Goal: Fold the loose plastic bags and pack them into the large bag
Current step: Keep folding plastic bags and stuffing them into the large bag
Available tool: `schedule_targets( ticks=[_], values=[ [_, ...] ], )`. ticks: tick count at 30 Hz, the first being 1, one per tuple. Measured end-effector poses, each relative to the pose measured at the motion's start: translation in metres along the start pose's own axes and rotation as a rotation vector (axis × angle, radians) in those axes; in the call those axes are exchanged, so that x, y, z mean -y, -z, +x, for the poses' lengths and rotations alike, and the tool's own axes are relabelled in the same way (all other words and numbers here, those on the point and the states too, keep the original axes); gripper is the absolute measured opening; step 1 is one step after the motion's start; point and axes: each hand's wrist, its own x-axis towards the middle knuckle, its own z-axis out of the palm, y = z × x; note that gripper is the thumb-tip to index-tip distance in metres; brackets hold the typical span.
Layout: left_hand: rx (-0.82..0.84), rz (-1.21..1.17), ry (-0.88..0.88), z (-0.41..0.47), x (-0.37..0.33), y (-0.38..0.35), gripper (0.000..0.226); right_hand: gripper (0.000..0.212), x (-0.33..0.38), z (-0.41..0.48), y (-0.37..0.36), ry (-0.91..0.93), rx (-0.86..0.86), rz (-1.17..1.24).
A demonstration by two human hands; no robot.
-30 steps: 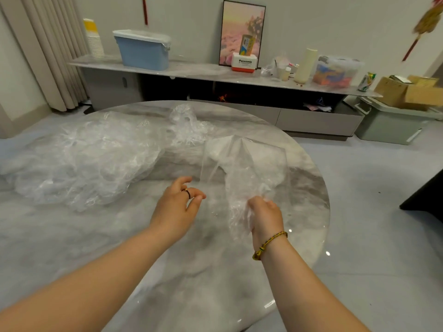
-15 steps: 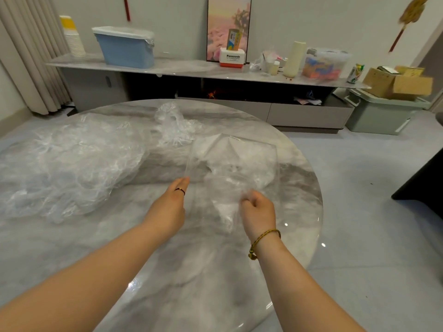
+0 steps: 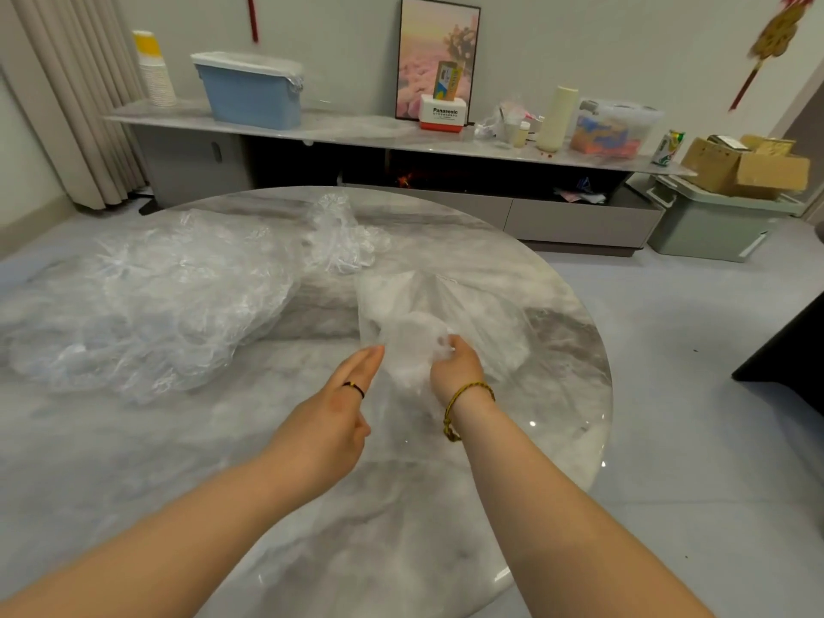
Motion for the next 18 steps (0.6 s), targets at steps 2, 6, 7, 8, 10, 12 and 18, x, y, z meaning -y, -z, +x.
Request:
schedule_targets(
  ticks=[2, 6, 7, 8, 10, 12, 18],
  values=[
    [0.012, -0.022, 0.004, -0.004, 0.003, 0.0, 0.076, 0.037, 0.007, 0.012, -0.004, -0.095, 0.018, -0.026],
    [0.023, -0.058, 0.028, -0.004, 0.01, 0.003, 0.08, 0.021, 0.024, 0.027, -0.021, -0.113, -0.048, 0.052],
    [0.026, -0.063, 0.032, -0.004, 0.011, 0.003, 0.081, 0.017, 0.025, 0.03, -0.026, -0.121, -0.068, 0.077],
    [0.027, -0.069, 0.034, -0.003, 0.014, 0.003, 0.081, 0.013, 0.026, 0.033, -0.032, -0.121, -0.079, 0.071],
    [0.03, -0.076, 0.035, -0.001, 0.017, 0.002, 0.08, 0.012, 0.027, 0.04, -0.044, -0.119, -0.095, -0.004],
    [0.032, -0.072, 0.037, 0.001, 0.02, 0.002, 0.079, 0.027, 0.025, 0.048, -0.052, -0.087, -0.12, -0.171],
    [0.057, -0.045, 0.048, 0.008, 0.027, -0.001, 0.08, 0.014, 0.018, 0.055, -0.062, -0.138, -0.211, 0.073]
  ],
)
